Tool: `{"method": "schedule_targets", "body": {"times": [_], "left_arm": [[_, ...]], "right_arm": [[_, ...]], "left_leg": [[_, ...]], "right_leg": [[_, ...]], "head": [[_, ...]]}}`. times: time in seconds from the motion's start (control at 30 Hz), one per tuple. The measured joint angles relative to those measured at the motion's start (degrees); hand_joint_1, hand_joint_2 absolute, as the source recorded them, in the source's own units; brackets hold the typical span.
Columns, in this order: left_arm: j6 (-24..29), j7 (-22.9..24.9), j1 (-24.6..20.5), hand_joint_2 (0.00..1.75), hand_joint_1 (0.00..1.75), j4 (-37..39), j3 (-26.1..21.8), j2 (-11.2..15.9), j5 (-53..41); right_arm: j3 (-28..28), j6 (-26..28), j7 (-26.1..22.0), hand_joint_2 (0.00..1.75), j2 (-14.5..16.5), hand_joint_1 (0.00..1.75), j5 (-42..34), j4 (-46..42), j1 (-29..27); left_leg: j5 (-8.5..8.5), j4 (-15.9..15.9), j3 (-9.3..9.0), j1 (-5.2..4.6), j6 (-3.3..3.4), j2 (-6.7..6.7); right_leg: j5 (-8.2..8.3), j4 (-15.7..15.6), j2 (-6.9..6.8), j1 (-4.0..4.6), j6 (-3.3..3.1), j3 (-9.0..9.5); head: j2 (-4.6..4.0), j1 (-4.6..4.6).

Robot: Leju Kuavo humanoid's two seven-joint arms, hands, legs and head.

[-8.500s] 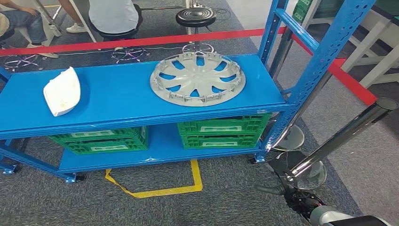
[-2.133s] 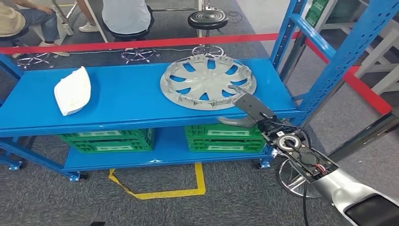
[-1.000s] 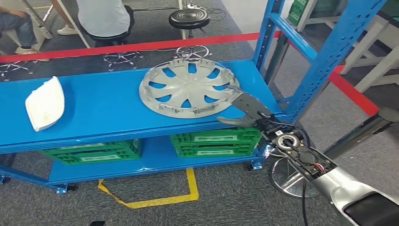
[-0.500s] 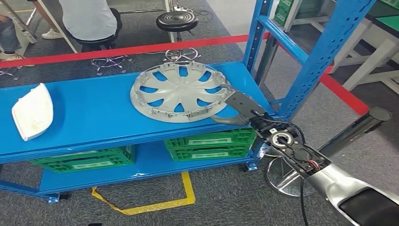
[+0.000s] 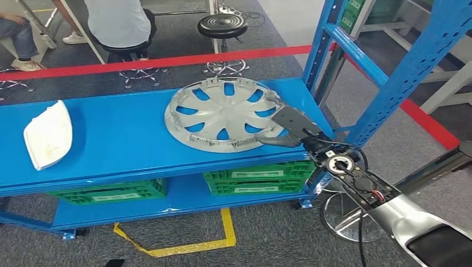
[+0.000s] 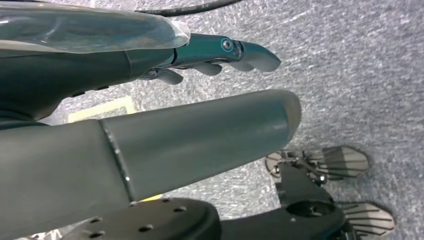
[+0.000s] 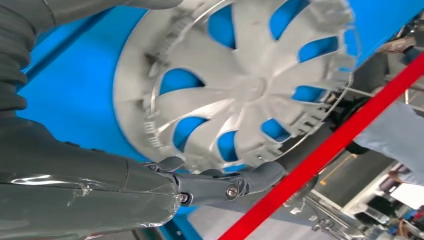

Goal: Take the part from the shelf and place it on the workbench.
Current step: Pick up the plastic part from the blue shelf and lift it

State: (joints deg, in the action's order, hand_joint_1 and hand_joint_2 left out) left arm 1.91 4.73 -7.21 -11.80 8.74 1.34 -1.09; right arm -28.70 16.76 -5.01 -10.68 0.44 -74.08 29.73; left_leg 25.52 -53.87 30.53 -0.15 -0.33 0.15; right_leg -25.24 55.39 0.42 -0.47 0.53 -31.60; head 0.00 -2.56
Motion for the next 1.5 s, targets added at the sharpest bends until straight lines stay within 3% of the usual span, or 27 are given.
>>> {"method": "schedule_targets", "body": {"times": [0.07,0.1,0.2,0.23,0.27,0.3,0.37,0.43,0.57,0.73,1.0,1.2,1.5], "left_arm": [[0.0,0.1,-0.1,0.00,0.00,0.0,0.1,0.0,0.0],[0.0,0.1,-0.2,0.00,0.00,0.0,0.1,0.0,0.0],[0.1,0.1,-0.2,0.00,0.00,0.0,0.2,-0.1,0.0],[0.2,0.2,-0.2,0.00,0.00,0.0,0.3,-0.1,0.0],[0.4,0.2,-0.1,0.00,0.00,0.0,0.3,-0.1,0.0],[0.6,0.3,-0.1,0.00,0.00,0.0,0.4,-0.1,0.1],[0.8,0.4,-0.1,0.00,0.00,0.0,0.4,-0.1,0.1],[0.9,0.3,-0.2,0.00,0.00,0.0,0.4,-0.1,0.1],[1.0,0.2,-0.2,0.00,0.00,0.0,0.4,-0.3,0.1],[1.0,0.3,-0.1,0.00,0.00,0.0,0.5,-0.3,0.2],[1.0,0.4,-0.2,0.00,0.00,0.0,0.5,-0.3,0.2],[1.0,0.7,-0.2,0.00,0.00,0.0,0.7,-0.3,0.4],[1.0,0.7,-0.4,0.00,0.00,0.0,1.6,-0.3,1.0]], "right_arm": [[-0.3,-0.5,0.3,1.75,0.1,0.00,0.2,0.0,0.8],[-0.4,-0.7,0.4,1.75,0.2,0.00,0.3,0.1,1.4],[-0.9,-1.6,0.7,1.75,0.5,0.00,0.4,0.8,2.7],[-1.2,-1.9,0.8,1.75,0.6,0.00,0.5,1.1,3.0],[-1.4,-2.2,0.9,1.75,0.7,0.00,0.6,1.4,3.2],[-1.7,-2.3,0.9,1.75,0.8,0.00,0.7,1.8,3.5],[-2.1,-2.4,0.9,1.75,1.0,0.00,0.8,2.3,4.1],[-2.4,-2.5,0.9,1.75,1.2,0.00,0.8,2.8,4.7],[-3.0,-2.4,0.9,1.75,1.3,0.00,0.9,3.7,5.1],[-4.0,-1.7,2.4,1.75,1.4,0.00,2.7,4.7,5.3],[-5.4,-0.5,9.7,1.75,1.4,0.00,10.4,5.7,5.7],[-7.9,-5.7,18.8,1.75,1.4,0.00,24.7,7.1,7.3],[-11.5,-11.1,18.8,1.75,2.2,0.00,30.7,10.5,7.4]], "left_leg": [[0.82,-1.2,0.44,0.05,-0.61,-0.02],[1.94,-3.5,1.56,0.06,-0.92,-0.05],[6.21,-15.4,8.55,0.29,-1.50,-0.07],[6.39,-17.8,10.43,0.37,-1.57,-0.07],[5.36,-17.9,11.20,0.43,-1.56,-0.07],[3.26,-15.6,10.66,0.48,-1.47,-0.07],[-1.61,-6.9,7.20,0.48,-1.09,-0.10],[-3.75,-1.1,4.69,0.41,-0.80,-0.13],[-3.60,-0.1,4.14,0.21,-0.86,-0.21],[-3.39,-0.2,4.16,0.08,-0.22,-0.43],[-3.30,-0.2,4.14,0.08,-0.08,-0.43],[-3.32,-0.2,4.06,0.13,-0.08,-0.41],[-3.33,0.0,3.97,0.15,-0.10,-0.41]], "right_leg": [[0.04,-0.3,0.11,-0.24,-0.51,0.27],[0.03,-0.5,0.11,-0.39,-0.76,0.47],[-0.23,-0.6,-0.04,-0.50,-1.23,0.73],[-0.36,-0.6,-0.05,-0.50,-1.28,0.86],[-0.53,-0.6,-0.03,-0.51,-1.28,1.06],[-0.74,-0.6,0.02,-0.52,-1.24,1.34],[-1.24,-0.6,0.13,-0.46,-0.93,1.92],[-1.84,-0.5,0.25,-0.15,-0.63,2.18],[-2.29,-0.7,0.23,-0.05,-1.23,2.44],[-2.22,-1.4,0.05,-0.13,-0.59,2.93],[-2.18,-1.6,0.06,-0.14,-0.01,3.04],[-2.17,-1.6,0.06,0.02,0.01,3.07],[-2.21,-1.5,0.03,0.10,-0.03,3.12]], "head": [[0.00,0.27],[0.00,0.56],[0.00,1.56],[0.00,1.72],[0.00,1.81],[0.00,1.88],[0.00,2.06],[0.00,2.13],[0.00,1.56],[0.01,1.11],[0.00,1.04],[0.00,1.20],[0.00,1.29]]}}
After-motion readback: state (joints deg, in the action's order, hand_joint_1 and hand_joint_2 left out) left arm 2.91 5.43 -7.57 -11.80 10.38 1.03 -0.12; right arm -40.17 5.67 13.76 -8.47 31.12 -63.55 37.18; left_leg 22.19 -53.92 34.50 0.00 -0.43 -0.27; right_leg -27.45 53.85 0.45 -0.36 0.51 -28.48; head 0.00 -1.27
